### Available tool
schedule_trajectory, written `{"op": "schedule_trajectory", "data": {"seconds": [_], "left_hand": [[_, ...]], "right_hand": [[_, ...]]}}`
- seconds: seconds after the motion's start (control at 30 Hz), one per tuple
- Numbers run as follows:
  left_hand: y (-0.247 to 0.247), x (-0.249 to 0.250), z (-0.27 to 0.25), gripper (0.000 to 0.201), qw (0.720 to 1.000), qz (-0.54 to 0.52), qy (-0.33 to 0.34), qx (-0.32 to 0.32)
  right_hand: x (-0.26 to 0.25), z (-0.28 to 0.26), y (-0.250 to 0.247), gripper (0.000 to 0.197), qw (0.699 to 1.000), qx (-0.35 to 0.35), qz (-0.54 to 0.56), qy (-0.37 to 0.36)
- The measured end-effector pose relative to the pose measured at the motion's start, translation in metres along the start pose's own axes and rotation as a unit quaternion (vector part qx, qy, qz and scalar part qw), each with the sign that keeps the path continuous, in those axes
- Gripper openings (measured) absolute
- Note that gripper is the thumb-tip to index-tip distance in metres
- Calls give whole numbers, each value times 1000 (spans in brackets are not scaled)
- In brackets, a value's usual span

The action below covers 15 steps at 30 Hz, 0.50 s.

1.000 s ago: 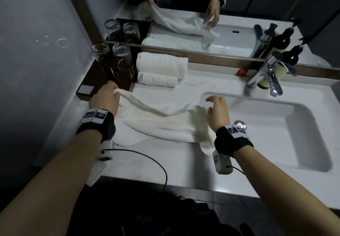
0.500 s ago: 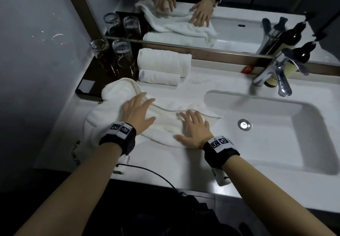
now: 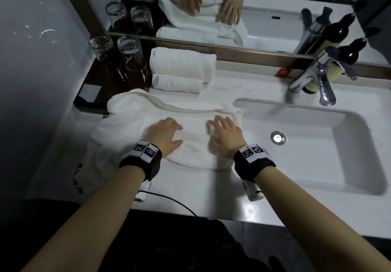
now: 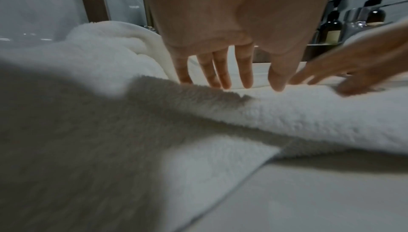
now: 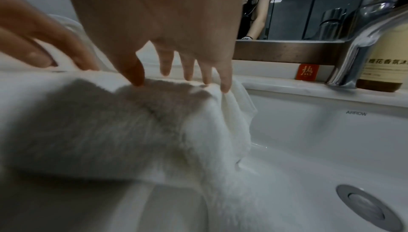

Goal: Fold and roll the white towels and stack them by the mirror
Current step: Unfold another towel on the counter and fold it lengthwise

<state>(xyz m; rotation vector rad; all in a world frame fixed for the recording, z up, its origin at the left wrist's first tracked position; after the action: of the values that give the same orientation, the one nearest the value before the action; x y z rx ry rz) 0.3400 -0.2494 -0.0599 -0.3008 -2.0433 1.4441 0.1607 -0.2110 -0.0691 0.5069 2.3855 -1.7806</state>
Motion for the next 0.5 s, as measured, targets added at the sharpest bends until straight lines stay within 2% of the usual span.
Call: {"op": "schedule_trajectory", "data": {"seconds": [0.07,0.17,0.2,0.27,0.33,0.4,0.5], "left_hand": [[0,-4,7,61,999,45,-20,-18],[6,-19,10,82,988,126,-58,-69],[5,-25,11,87,984,145,-70,-73],[-1,-35,11,93,983,148,-89,-55],[-6,-41,13,92,987,124,-100,-38],[-7,-39,14,86,989,105,-98,-40],[-11,-21,14,72,995,77,-61,-20]], "right_hand": [[2,-3,10,59,1000,-17,-14,21],[20,-1,12,76,992,-19,11,121],[23,0,9,80,991,-13,17,132],[19,0,2,79,995,5,15,95],[0,-7,-1,74,999,18,31,-7],[-23,-22,9,79,995,-20,43,-93],[-40,-36,36,96,988,-93,-39,-114]]}}
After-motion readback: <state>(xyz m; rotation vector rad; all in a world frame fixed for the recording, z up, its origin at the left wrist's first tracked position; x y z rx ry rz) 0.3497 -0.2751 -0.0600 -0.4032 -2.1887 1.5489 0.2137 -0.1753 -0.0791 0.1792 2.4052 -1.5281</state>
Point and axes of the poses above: each hand's wrist, its own z-axis towards the middle knuckle, its own y-axis out of the palm, x = y × z, the point moved 9 cm from there along z, towards the middle knuckle, and after that the axes turned 8 degrees about y, right-handed, at the moved point
